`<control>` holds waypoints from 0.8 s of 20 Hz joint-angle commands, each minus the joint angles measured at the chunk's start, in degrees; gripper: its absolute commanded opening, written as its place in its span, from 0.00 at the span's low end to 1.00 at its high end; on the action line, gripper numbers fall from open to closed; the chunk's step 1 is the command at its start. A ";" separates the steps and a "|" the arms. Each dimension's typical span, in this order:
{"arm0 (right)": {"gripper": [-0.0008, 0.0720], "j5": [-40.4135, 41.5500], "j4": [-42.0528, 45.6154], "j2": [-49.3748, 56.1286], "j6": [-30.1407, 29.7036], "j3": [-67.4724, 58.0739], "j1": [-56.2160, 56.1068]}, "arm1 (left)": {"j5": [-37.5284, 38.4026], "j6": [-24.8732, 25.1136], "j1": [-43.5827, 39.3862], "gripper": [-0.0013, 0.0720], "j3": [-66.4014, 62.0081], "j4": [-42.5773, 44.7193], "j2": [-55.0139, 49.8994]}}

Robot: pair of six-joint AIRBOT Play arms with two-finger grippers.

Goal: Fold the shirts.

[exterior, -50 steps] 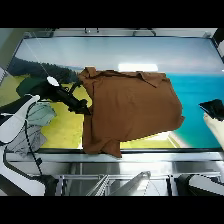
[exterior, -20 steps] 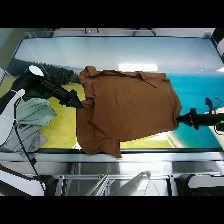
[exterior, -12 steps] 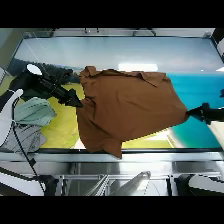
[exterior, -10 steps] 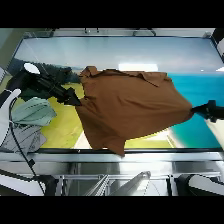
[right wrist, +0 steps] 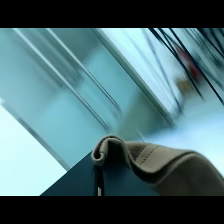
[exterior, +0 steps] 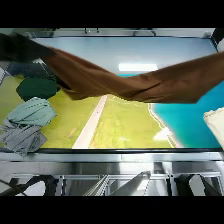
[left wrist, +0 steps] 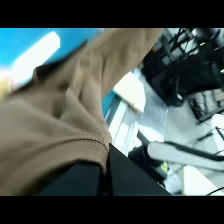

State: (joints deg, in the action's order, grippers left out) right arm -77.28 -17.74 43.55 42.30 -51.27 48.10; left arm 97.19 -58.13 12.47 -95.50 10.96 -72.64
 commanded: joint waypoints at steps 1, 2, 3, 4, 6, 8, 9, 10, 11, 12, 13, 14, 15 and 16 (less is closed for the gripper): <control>0.04 0.07 -20.52 -4.94 -1.66 -2.29 -2.05 | -7.23 -1.36 5.42 0.05 -8.57 -7.91 9.79; 0.04 0.07 -20.68 -4.81 -2.10 -3.78 -2.10 | -8.66 -3.87 8.17 0.05 -10.82 -7.91 11.37; 0.04 0.13 -20.74 -4.46 -2.71 -5.68 -2.08 | -8.39 -6.32 12.17 0.05 -12.90 -7.89 12.41; 0.04 0.61 -20.65 -3.93 -4.17 -7.69 -2.05 | -7.56 -8.44 16.72 0.05 -14.38 -7.89 13.09; 0.04 1.81 -18.64 -2.01 -5.22 -11.89 -2.01 | -6.71 -10.97 26.34 0.05 -15.50 -8.15 13.49; 0.04 2.08 -8.02 -0.74 -5.01 -14.34 -2.29 | -6.71 -10.97 30.42 0.05 -13.25 -8.02 13.49; 0.04 3.19 -0.48 -0.68 -5.01 -14.23 -3.21 | -6.32 -9.90 29.55 0.05 -11.02 -7.96 13.07; 0.04 5.57 6.93 -0.50 -5.03 -13.99 -5.22 | -5.46 -8.96 26.84 0.05 -8.46 -7.17 11.93; 0.04 9.51 13.70 -0.04 -5.05 -13.31 -8.37 | -5.07 -8.48 23.12 0.05 -6.12 -4.83 10.21; 0.04 13.42 18.64 0.72 -5.11 -12.57 -11.52 | -4.66 -7.78 18.60 0.05 -3.58 -0.66 7.89; 0.04 17.20 23.30 2.10 -5.77 -11.91 -15.04 | -4.87 -7.17 13.60 0.05 -0.90 4.81 5.31; 0.04 20.31 27.04 4.17 -6.62 -11.63 -18.47 | -6.34 -6.03 9.25 0.05 1.77 9.22 2.75; 0.04 23.37 30.05 6.84 -7.26 -11.58 -21.75 | -9.11 -4.85 5.11 0.05 4.35 12.96 -0.57; 0.04 26.64 32.48 10.45 -8.13 -11.58 -25.03 | -12.17 -3.93 1.99 0.05 6.29 15.17 -4.02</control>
State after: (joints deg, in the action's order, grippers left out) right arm -61.01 1.32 48.05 36.23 -63.20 31.33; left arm 89.97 -64.84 23.77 -95.33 15.77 -69.49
